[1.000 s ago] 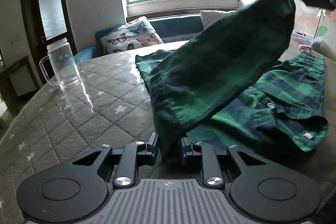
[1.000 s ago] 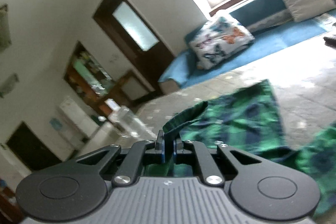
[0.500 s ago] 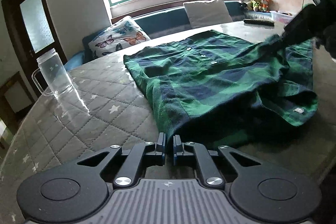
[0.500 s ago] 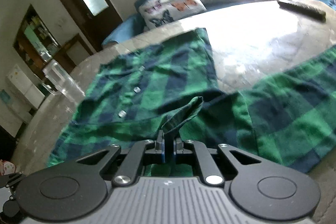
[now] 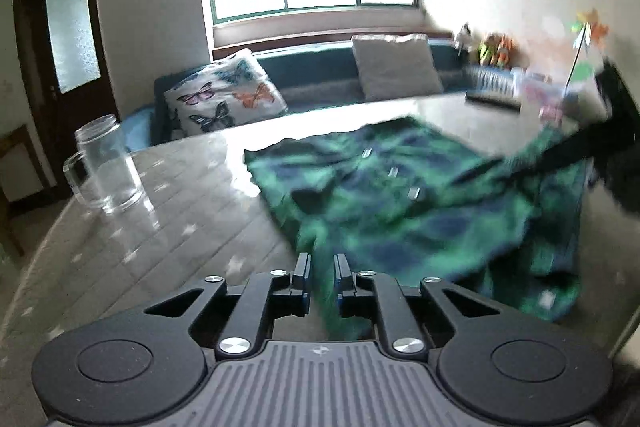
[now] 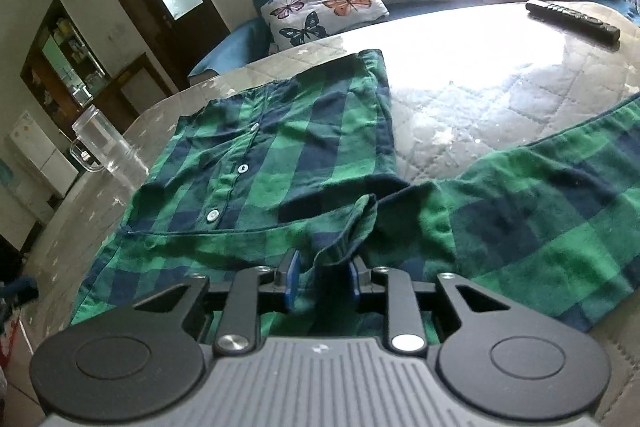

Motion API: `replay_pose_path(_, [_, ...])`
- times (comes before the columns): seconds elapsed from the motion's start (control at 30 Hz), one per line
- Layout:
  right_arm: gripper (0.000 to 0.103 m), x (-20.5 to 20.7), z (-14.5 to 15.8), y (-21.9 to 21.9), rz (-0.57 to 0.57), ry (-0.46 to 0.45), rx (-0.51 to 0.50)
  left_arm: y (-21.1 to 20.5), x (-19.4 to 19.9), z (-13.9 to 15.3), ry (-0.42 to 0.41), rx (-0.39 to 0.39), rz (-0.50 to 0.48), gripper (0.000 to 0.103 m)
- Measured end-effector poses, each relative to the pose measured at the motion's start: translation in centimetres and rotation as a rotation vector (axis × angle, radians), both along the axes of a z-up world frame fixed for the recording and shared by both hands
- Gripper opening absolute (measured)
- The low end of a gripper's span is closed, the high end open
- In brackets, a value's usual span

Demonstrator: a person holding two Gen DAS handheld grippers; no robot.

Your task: Fold clothes

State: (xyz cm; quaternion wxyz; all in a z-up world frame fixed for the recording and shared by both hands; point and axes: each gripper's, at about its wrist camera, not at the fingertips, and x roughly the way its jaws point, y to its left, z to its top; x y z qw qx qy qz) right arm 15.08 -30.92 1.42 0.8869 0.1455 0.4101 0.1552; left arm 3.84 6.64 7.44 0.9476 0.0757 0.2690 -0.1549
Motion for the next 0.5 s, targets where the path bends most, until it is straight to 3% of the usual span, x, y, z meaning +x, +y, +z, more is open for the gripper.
replay_pose_path(0.07, [0.011, 0.1, 0.3, 0.1, 0.003, -0.014, -0.025, -0.9, 1.5, -0.1, 0.0, -0.024, -0.023, 0.013])
replay_pose_path(0.2, [0.01, -0.3, 0.8, 0.7, 0.032, -0.075, -0.101, -3.2, 5.3, -2.2, 0.045, -0.019, -0.046, 0.012])
replay_pose_path(0.3, [0.012, -0.3, 0.3, 0.7, 0.039, -0.07, -0.171, -4.0, 7.5, -4.4, 0.1, 0.016, -0.029, 0.013])
replay_pose_path(0.5, [0.015, -1.3, 1.1, -0.7, 0.019, -0.107, -0.252, -3.3, 7.7, -6.5, 0.124, 0.039, -0.002, 0.015])
